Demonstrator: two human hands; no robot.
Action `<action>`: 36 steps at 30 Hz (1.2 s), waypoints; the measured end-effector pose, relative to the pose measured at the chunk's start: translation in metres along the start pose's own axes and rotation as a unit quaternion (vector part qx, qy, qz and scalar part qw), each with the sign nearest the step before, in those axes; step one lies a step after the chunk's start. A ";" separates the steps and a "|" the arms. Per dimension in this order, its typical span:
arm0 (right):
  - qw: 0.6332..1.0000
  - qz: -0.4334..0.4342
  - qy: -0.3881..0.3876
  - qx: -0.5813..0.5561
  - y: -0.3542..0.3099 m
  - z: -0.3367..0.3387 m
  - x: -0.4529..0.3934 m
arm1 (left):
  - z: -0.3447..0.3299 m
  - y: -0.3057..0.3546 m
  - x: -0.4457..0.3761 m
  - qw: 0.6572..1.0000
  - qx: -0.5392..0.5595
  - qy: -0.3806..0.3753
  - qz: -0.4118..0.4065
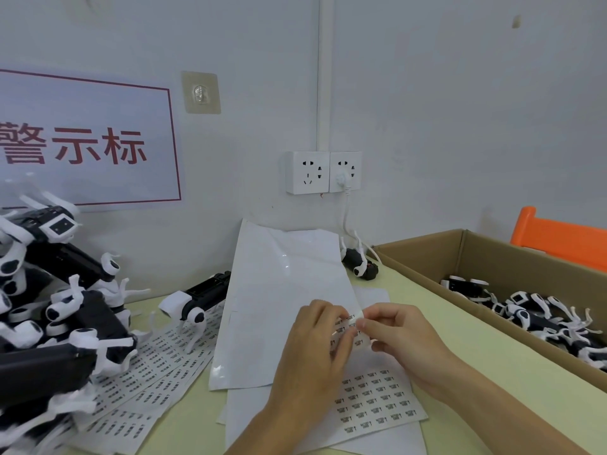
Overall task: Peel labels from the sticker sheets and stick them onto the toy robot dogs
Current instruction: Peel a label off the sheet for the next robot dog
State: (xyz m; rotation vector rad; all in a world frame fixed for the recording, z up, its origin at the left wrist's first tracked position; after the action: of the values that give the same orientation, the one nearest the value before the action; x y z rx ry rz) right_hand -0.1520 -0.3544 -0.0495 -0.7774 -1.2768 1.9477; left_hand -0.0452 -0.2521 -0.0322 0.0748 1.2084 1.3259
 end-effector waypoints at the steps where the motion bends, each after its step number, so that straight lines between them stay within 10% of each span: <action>1: 1.000 0.004 0.001 0.002 -0.001 -0.001 0.000 | 0.001 0.001 -0.001 1.000 0.004 0.011 0.000; 20: 0.993 0.092 0.034 0.063 -0.031 0.014 0.010 | 0.015 0.018 -0.016 0.993 0.083 0.073 0.051; 36: 0.987 0.072 -0.044 0.135 -0.027 0.003 0.011 | 0.002 0.025 -0.014 0.983 -0.154 -0.050 0.087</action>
State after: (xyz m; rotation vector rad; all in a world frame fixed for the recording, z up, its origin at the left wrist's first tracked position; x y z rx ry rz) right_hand -0.1547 -0.3393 -0.0246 -0.6680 -1.0006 2.2349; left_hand -0.0579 -0.2526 -0.0062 0.0254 0.9172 1.6288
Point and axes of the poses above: each hand's wrist, its own x-axis away from the middle knuckle, its own z-axis out of the back of the hand, y = z × x, the point moved 7 cm from there along -x, towards the middle knuckle, and after that the axes turned 14 degrees about x, right-handed, at the moved point
